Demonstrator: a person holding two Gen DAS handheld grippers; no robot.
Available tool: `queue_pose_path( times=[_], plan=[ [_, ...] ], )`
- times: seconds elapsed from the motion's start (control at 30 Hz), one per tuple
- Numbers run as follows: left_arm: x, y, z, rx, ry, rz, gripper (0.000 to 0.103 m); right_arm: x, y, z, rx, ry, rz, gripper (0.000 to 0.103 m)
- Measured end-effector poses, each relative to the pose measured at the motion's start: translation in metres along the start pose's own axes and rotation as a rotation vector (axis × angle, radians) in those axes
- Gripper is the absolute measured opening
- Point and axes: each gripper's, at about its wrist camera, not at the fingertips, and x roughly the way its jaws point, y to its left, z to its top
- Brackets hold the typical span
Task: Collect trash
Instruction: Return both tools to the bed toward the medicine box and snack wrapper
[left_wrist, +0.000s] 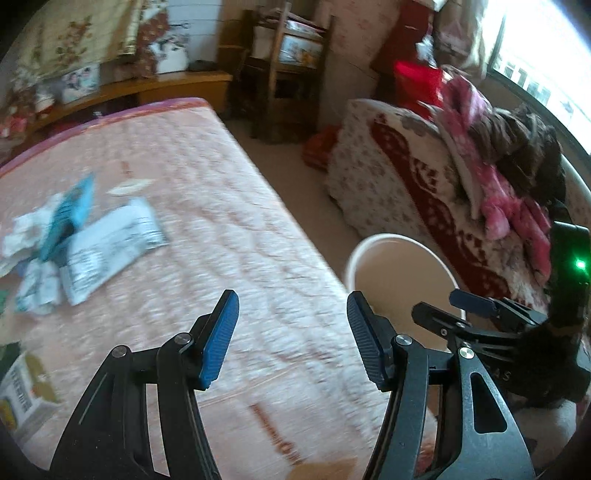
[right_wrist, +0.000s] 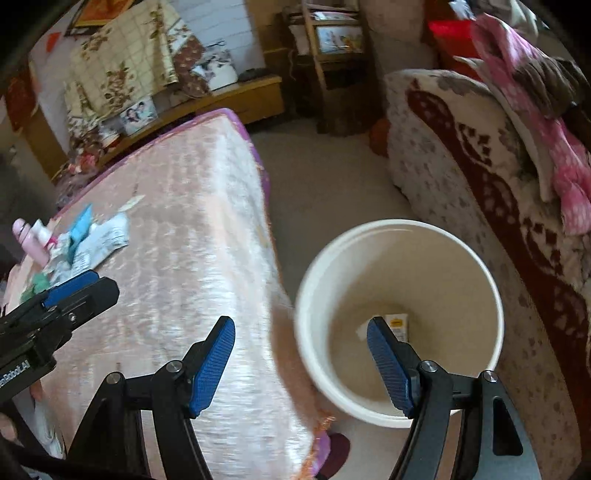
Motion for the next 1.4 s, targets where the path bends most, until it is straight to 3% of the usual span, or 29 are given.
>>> queue_pose_path(
  times=[0.43,0.77,0.97,1.13,1.3,1.4],
  plan=[
    [-0.061,0.072,-0.027,-0.033,-0.049,0.15,0.06,-0.001,0.1,-0.001,-0.134,-0.008,0.108,0.073],
    [-0.116,0.177,-0.055,-0.149,-0.058,0.3,0.06,0.012,0.175,-0.016,-0.247,0.035,0.196,0.073],
    [-0.135,0.227,-0.076,-0.199,-0.014,0.322,0.06,0.019,0.209,-0.023,-0.289,0.057,0.24,0.073],
    [-0.145,0.251,-0.102,-0.251,0.009,0.318,0.06,0.023,0.222,-0.027,-0.316,0.075,0.252,0.073],
    [-0.132,0.266,-0.109,-0.268,0.062,0.408,0.059,0.028,0.223,-0.026,-0.306,0.086,0.256,0.073],
    [-0.119,0.27,-0.111,-0.288,0.088,0.403,0.059,0.026,0.221,-0.025,-0.297,0.086,0.262,0.074]
  ],
)
